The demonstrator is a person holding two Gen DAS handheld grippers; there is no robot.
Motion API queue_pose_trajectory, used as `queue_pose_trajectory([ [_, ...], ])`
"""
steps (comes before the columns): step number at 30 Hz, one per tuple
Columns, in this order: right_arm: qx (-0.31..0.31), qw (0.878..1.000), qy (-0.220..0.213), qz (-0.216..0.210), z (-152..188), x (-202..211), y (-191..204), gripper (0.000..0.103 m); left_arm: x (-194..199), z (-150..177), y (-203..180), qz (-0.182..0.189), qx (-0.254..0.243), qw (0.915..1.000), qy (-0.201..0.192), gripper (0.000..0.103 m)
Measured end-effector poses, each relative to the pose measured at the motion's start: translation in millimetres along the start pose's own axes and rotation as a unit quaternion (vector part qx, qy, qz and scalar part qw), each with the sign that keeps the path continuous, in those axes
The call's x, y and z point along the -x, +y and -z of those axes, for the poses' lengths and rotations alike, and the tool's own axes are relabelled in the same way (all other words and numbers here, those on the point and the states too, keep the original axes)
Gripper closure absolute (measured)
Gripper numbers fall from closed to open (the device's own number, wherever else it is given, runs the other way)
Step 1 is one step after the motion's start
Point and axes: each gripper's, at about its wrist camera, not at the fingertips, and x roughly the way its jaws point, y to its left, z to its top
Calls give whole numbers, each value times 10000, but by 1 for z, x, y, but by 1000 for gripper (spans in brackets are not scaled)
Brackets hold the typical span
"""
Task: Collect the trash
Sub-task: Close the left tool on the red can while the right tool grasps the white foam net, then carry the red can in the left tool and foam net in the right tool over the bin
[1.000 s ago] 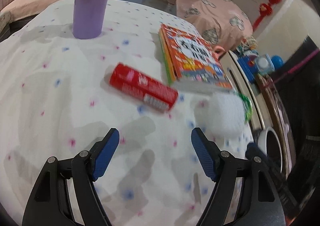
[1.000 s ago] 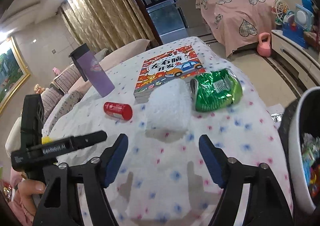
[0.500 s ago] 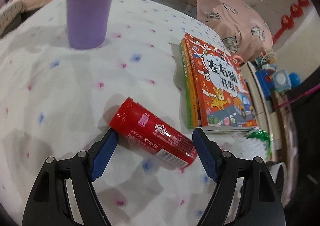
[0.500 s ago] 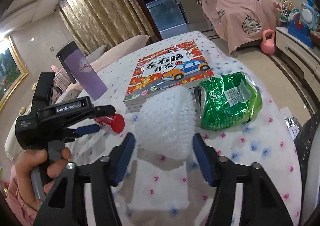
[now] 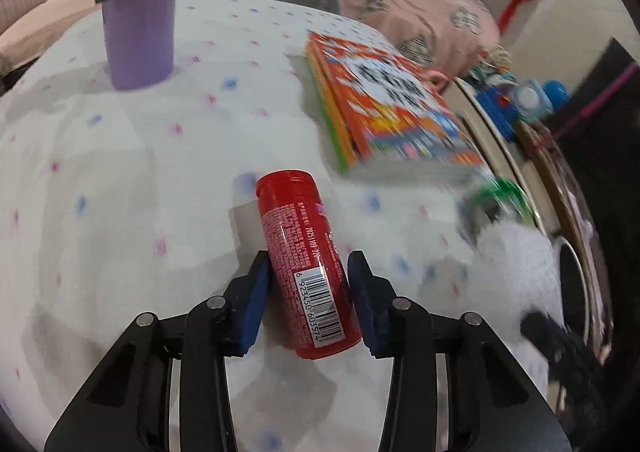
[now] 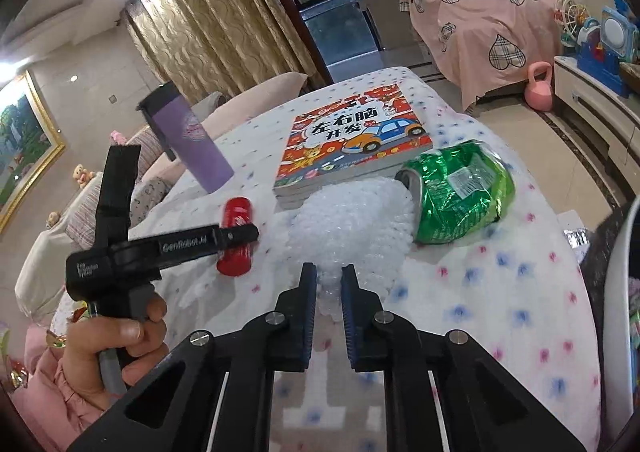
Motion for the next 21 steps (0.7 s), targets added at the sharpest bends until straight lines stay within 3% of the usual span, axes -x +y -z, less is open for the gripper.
queue_pose_trajectory([
  [8,-72,9999,-108,-42,22,44,-1,92,39,60,-30,506,-370,9979,137,70],
  [14,-225,9994,-256,69,36,79,-11,92,55,82,-73,840,-774,9934,138,75],
  [21,-509,9970,-472,334,50,119,-37,92,57,100,-115,948,-1241,9876,165,75],
])
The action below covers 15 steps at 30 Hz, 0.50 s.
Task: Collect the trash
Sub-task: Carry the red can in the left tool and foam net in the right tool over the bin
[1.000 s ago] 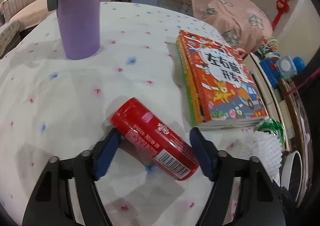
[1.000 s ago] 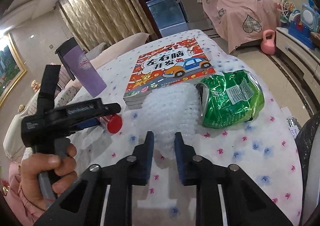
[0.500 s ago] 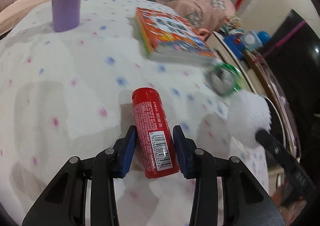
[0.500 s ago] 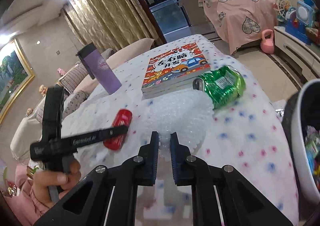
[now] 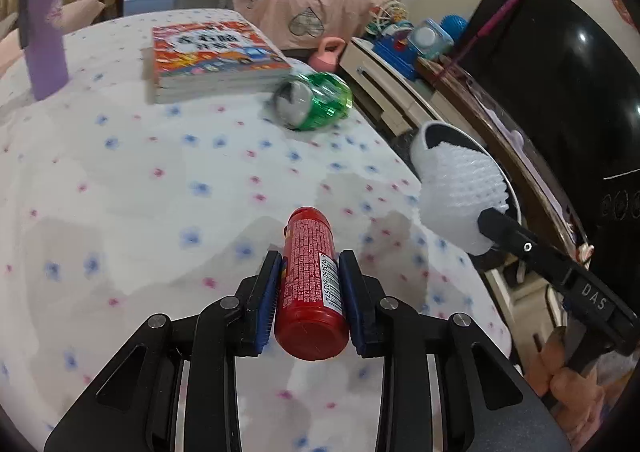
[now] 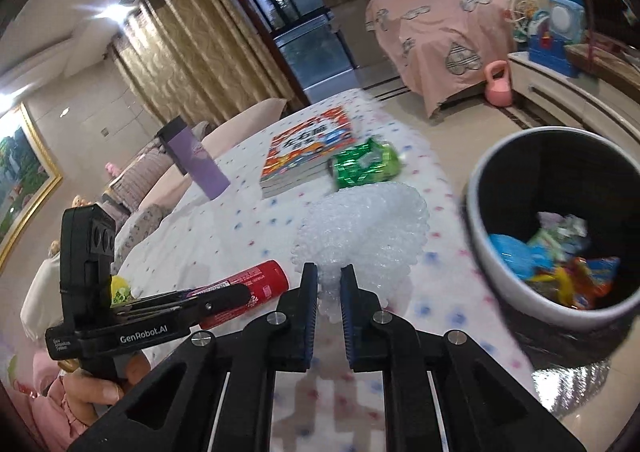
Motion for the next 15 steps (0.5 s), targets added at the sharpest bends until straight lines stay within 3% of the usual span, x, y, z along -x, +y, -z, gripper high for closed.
queue_pose_trajectory([
  [15,-331,9980,-474,240,3,53,-39,92,3,-5,-64,149,-556,9983,-107,75],
])
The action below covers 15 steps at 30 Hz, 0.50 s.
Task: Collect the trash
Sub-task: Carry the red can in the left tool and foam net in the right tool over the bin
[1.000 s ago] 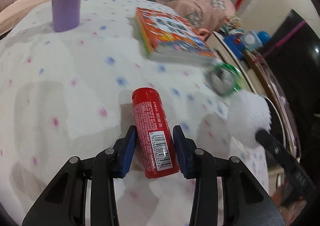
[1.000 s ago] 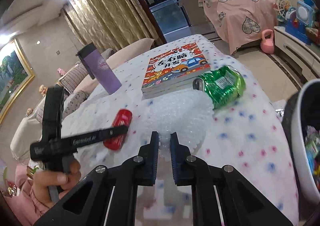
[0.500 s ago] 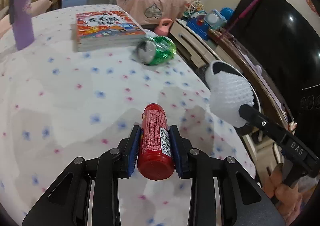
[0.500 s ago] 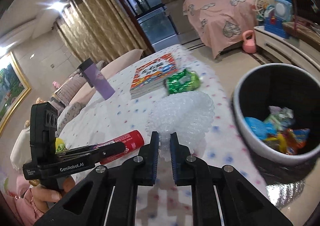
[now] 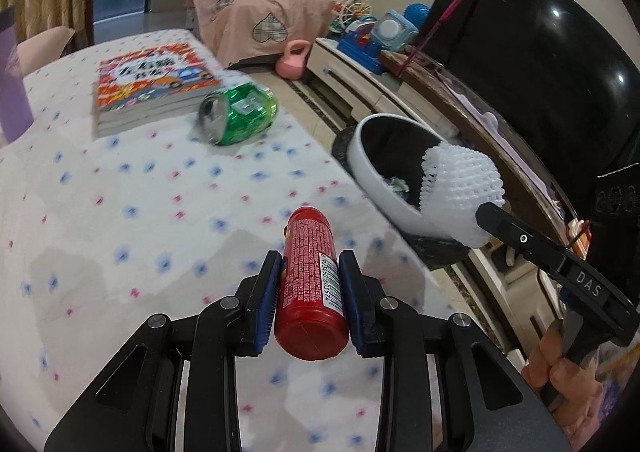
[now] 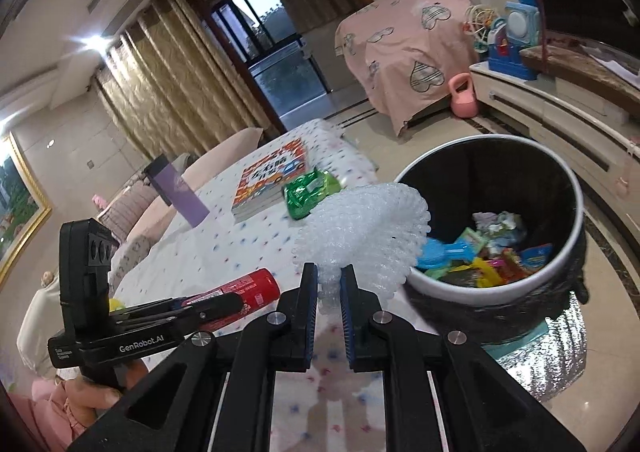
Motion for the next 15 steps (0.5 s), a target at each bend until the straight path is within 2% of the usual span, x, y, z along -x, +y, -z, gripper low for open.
queue_pose_trajectory([
  [15,-6,9996,-237,150,-15,26,-29,92,-1,-26,-61,151,-520,9983,-202,75],
])
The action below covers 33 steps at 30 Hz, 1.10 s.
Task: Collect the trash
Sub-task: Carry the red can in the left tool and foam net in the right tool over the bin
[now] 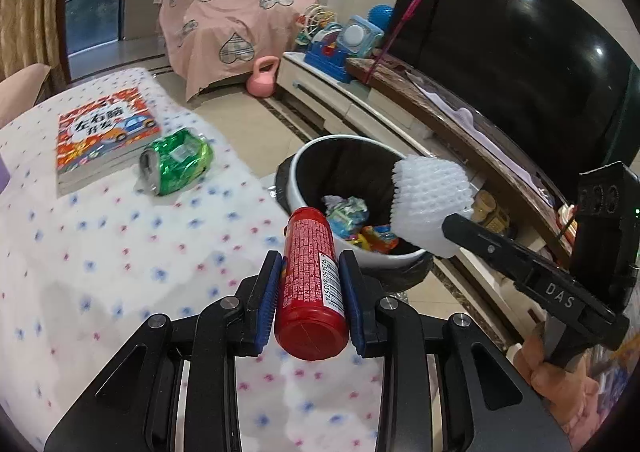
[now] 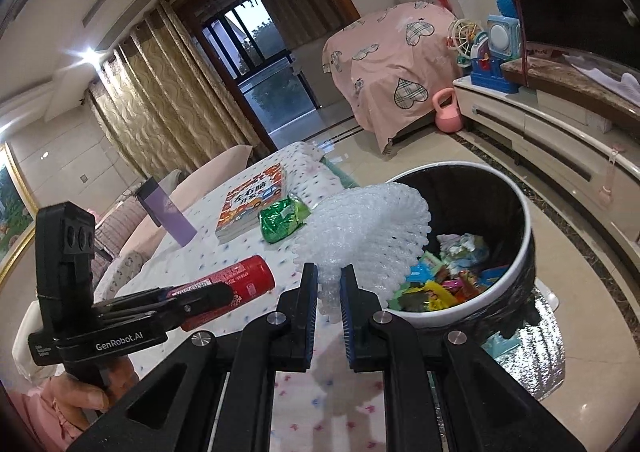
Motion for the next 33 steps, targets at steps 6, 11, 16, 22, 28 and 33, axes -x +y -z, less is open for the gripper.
queue_pose_trajectory([
  [6,-14,10000,-29,51,-2,4,-8,92,-4,-8,-12,65,-107,9999,-23,75],
  [11,-33,9999,-26,107,-3,5,-15,92,-7,-13,-18,106,-134,9998,-42,75],
  [16,-40,9999,-18,145,-7,5,-20,92,-11,-19,-22,130,-162,9998,-60,75],
  [22,-15,9998,19,195,-10,3,-26,92,-18,-29,-28,141,-195,9997,-92,75],
  [28,-28,9997,36,232,-15,0,-34,92,-31,-38,-35,124,-253,9996,-64,75],
  [33,10,9997,77,245,-19,-4,-38,92,-43,-44,-39,102,-261,9996,18,75],
])
